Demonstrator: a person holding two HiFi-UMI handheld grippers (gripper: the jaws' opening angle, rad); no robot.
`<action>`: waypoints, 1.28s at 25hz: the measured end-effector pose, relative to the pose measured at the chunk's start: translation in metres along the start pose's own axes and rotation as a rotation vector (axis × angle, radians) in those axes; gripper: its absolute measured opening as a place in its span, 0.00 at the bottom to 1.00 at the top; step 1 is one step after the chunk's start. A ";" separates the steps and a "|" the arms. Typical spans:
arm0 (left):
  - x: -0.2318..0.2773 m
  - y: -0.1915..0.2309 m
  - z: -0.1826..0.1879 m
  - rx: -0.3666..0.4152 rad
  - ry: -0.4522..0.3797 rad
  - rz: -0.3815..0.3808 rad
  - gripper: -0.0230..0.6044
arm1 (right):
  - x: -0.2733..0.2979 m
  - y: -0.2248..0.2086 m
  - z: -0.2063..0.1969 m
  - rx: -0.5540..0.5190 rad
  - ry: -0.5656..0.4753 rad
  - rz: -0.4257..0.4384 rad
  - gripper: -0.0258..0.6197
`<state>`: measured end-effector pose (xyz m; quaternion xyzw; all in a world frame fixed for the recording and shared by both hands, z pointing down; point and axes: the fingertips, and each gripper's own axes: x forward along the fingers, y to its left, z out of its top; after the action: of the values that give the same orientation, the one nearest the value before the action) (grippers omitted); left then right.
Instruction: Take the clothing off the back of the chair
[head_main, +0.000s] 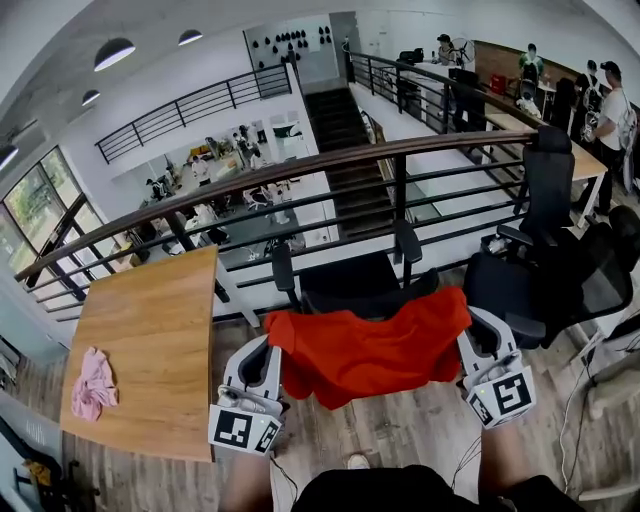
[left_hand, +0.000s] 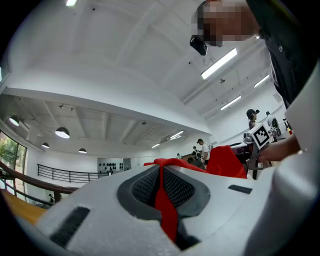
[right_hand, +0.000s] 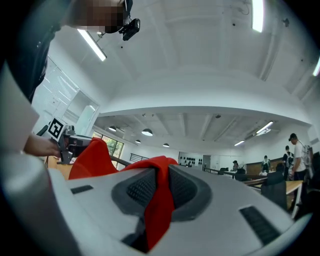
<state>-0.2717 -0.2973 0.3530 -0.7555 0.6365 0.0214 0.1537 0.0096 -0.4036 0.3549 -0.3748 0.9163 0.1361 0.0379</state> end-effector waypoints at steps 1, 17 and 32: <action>-0.003 -0.003 0.002 -0.002 -0.004 0.003 0.08 | -0.004 0.000 0.000 0.004 0.001 0.010 0.13; -0.047 -0.098 -0.002 -0.139 0.028 0.086 0.08 | -0.076 -0.004 -0.020 0.042 0.042 0.169 0.13; -0.090 -0.181 -0.072 -0.228 0.201 0.109 0.08 | -0.159 -0.021 -0.083 0.102 0.154 0.195 0.13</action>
<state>-0.1251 -0.2042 0.4790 -0.7307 0.6822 0.0261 0.0011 0.1410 -0.3333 0.4568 -0.2909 0.9543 0.0630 -0.0271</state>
